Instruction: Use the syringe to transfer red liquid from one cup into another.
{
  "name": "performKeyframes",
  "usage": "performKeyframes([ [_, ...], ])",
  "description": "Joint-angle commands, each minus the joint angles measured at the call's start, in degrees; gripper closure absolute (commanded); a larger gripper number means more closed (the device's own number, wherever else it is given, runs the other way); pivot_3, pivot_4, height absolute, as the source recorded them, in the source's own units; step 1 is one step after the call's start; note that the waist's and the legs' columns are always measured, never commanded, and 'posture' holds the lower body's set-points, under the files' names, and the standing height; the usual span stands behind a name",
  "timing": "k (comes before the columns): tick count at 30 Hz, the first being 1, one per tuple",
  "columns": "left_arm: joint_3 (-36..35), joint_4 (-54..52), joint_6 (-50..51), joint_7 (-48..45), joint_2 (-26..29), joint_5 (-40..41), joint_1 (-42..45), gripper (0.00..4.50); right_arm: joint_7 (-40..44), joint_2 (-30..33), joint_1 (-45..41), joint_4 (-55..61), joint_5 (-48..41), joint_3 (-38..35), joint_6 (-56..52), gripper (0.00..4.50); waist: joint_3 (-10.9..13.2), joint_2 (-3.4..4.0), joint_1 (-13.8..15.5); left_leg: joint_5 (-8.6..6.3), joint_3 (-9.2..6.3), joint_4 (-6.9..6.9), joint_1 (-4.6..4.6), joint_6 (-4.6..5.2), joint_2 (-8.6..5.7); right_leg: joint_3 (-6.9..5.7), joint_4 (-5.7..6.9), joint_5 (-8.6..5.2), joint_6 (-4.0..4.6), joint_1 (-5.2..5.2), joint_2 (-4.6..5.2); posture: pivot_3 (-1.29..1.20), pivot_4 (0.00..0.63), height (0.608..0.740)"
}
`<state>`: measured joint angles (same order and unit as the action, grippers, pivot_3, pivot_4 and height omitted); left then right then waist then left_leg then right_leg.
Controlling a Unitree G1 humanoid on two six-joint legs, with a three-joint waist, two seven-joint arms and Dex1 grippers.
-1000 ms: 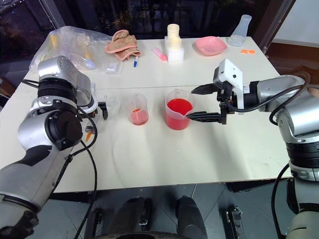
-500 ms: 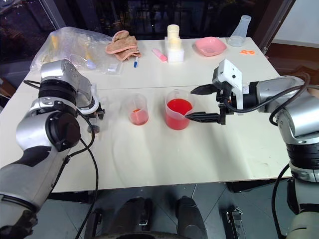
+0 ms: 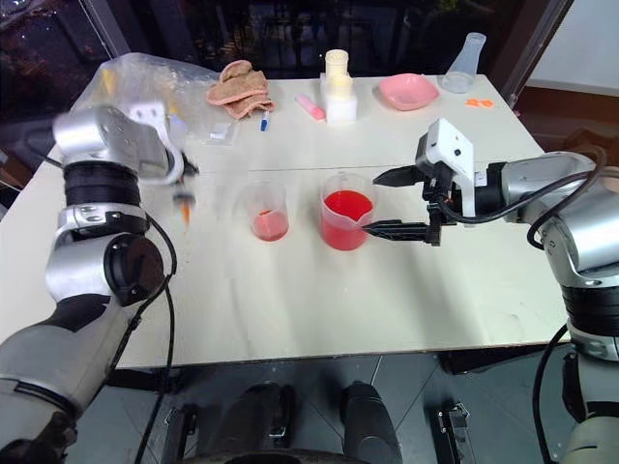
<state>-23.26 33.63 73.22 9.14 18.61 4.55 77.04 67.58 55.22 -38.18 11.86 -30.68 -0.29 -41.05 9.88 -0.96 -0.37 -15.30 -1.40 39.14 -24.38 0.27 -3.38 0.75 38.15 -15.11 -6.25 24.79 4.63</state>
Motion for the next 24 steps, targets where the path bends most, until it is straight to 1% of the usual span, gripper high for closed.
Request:
performKeyframes([
  [1, 1.3, -5.5, -12.0, -6.7, 0.3, 4.2, 5.4, 2.97, -1.9, 0.8, 0.7, 2.8, -1.3, -4.0, -0.7, 0.0, 0.0, 0.0, 0.2, -0.01, 0.0, 0.0, -0.05, 0.01, 0.0, 0.0, -0.02, 0.0, -0.01, 0.05, 0.0, 0.0, 0.15, 0.74],
  [2, 2.1, -5.8, -14.5, -9.2, -0.1, 5.3, 6.7, 2.97, -2.6, 0.8, 1.0, 3.3, -1.6, -4.7, -1.1, 0.0, 0.0, 0.0, 0.5, -0.01, 0.0, -0.01, -0.1, 0.01, 0.0, -0.01, -0.04, 0.0, -0.01, 0.1, 0.0, 0.0, 0.15, 0.74],
  [5, 1.8, -6.9, -22.8, -16.3, -3.9, 10.6, 8.8, 2.97, -4.8, 0.7, 2.1, 4.6, -2.4, -6.9, -2.1, 0.0, 0.0, 0.0, 1.3, -0.02, 0.02, -0.02, -0.16, 0.03, -0.01, -0.01, -0.06, 0.0, -0.01, 0.15, 0.02, 0.0, 0.15, 0.74],
  [7, 4.7, -8.4, -28.9, -21.1, -6.5, 11.7, 8.7, 2.97, -6.4, 0.6, 2.8, 5.5, -3.2, -8.6, -3.2, 0.0, 0.0, 0.01, 1.6, -0.03, 0.02, -0.02, -0.15, 0.05, -0.01, -0.02, -0.13, 0.01, -0.01, 0.09, 0.03, 0.0, 0.15, 0.74],
  [8, 5.6, -8.6, -30.6, -22.2, -7.3, 11.8, 8.6, 2.97, -6.9, 0.6, 3.1, 5.8, -3.6, -9.1, -3.6, 0.0, 0.0, 0.01, 1.7, -0.04, 0.02, -0.02, -0.15, 0.06, -0.02, -0.02, -0.18, 0.01, -0.01, 0.05, 0.04, 0.0, 0.15, 0.74],
  [11, 5.8, -8.9, -31.0, -28.4, -13.5, 18.3, 8.7, 2.97, -9.8, 0.6, 4.9, 8.1, -4.9, -12.2, -5.7, 0.0, 0.0, 0.01, 1.8, -0.04, 0.04, -0.01, -0.12, 0.09, -0.02, 0.0, -0.23, 0.01, -0.01, 0.0, 0.03, 0.0, 0.15, 0.74],
  [13, 9.2, -10.8, -34.8, -33.0, -16.6, 18.8, 6.0, 2.97, -11.8, 0.8, 6.4, 9.7, -6.2, -15.0, -7.5, 0.0, 0.0, 0.01, 2.0, -0.05, 0.04, -0.02, -0.12, 0.11, -0.02, 0.0, -0.24, 0.01, -0.01, 0.0, 0.02, 0.0, 0.15, 0.74],
  [16, 14.7, -12.6, -36.8, -36.6, -19.3, 18.0, 1.3, 2.97, -15.5, 0.1, 7.2, 11.7, -10.7, -19.9, -12.4, 0.0, 0.0, 0.06, 1.7, -0.06, 0.09, -0.04, -0.09, 0.15, -0.02, 0.05, -0.23, 0.01, -0.01, 0.01, 0.01, 0.0, 0.15, 0.74],
  [18, 16.3, -13.2, -38.0, -38.1, -19.9, 18.2, -0.6, 2.97, -18.2, -1.0, 6.4, 12.4, -14.4, -22.5, -15.6, 0.0, 0.0, 0.06, 1.0, -0.06, 0.1, -0.06, -0.07, 0.16, -0.01, 0.08, -0.2, 0.01, -0.01, 0.01, -0.01, 0.0, 0.15, 0.74],
  [19, 17.5, -13.9, -38.8, -40.2, -20.5, 18.9, -2.5, 2.97, -20.4, -1.7, 5.9, 13.3, -17.2, -24.4, -17.8, 0.0, 0.0, 0.07, 0.8, -0.22, 0.1, -0.06, -0.05, 0.45, 0.03, 0.08, -0.18, 0.01, -0.01, 0.01, -0.04, 0.0, 0.15, 0.74],
  [20, 18.3, -14.4, -39.3, -41.7, -20.9, 19.4, -3.9, 2.97, -22.1, -2.1, 5.6, 14.0, -19.3, -25.8, -19.3, 0.0, 0.0, 0.09, 0.7, -0.23, 0.12, -0.05, -0.03, 0.46, 0.03, 0.11, -0.17, 0.01, 0.0, 0.01, -0.05, 0.0, 0.15, 0.74],
  [22, 22.1, -16.2, -42.9, -45.7, -20.6, 17.9, -8.2, 2.97, -25.8, -2.5, 5.3, 15.4, -24.8, -29.7, -23.1, 0.0, -0.1, 0.12, 0.9, -0.24, 0.11, -0.05, 0.0, 0.48, 0.06, 0.11, -0.15, 0.01, 0.01, 0.01, -0.07, 0.0, 0.15, 0.74],
  [24, 24.1, -17.8, -43.4, -47.8, -20.1, 17.7, -11.0, 2.97, -28.7, -2.3, 5.2, 15.8, -29.9, -32.6, -25.9, 0.0, -0.1, 0.12, 1.1, -0.24, 0.11, -0.05, -0.01, 0.5, 0.07, 0.1, -0.15, 0.01, 0.02, 0.0, -0.07, 0.0, 0.15, 0.74],
])
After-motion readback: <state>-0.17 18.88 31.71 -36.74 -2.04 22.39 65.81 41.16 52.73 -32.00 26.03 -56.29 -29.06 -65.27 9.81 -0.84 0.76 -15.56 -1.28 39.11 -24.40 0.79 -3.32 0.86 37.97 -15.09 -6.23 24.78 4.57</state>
